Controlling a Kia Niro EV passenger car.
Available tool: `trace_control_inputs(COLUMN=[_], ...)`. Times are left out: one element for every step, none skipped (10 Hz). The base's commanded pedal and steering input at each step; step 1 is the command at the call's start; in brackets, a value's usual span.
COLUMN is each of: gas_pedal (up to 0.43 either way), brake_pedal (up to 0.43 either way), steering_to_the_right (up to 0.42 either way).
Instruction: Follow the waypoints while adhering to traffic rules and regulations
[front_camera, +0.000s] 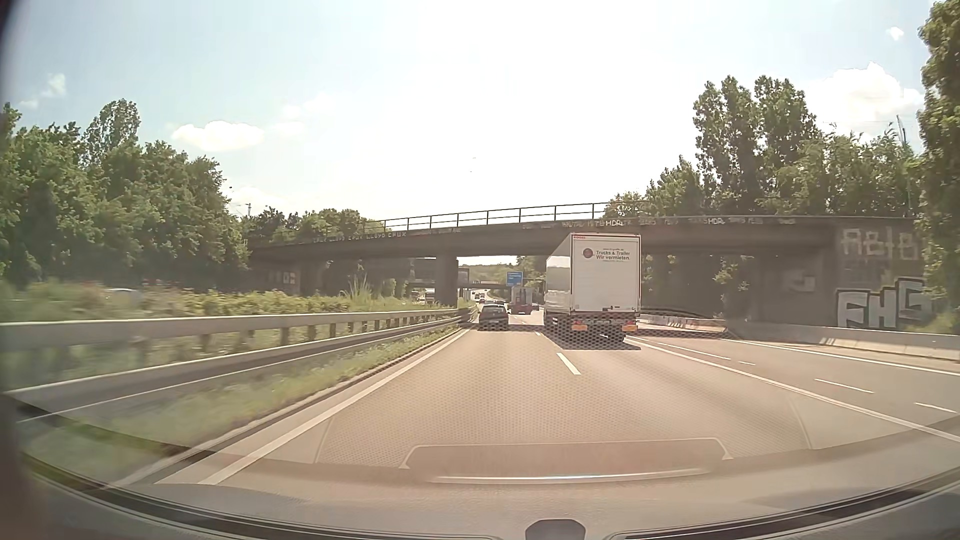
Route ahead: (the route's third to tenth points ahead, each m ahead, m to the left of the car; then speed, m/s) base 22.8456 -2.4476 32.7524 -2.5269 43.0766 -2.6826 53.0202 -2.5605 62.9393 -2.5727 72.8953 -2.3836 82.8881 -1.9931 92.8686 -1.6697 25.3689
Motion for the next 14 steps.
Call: trace_control_inputs(gas_pedal=[0.240, 0.240, 0.248, 0.248, 0.248, 0.248, 0.248, 0.248, 0.248, 0.248, 0.248, 0.248, 0.248, 0.248], brake_pedal=[0.030, 0.030, 0.030, 0.030, 0.030, 0.030, 0.030, 0.030, 0.030, 0.030, 0.030, 0.030, 0.030, 0.030], steering_to_the_right=[0.000, -0.001, -0.001, -0.001, -0.002, -0.003, -0.003, -0.003, -0.003, -0.003, -0.003, -0.003, -0.003, -0.002])
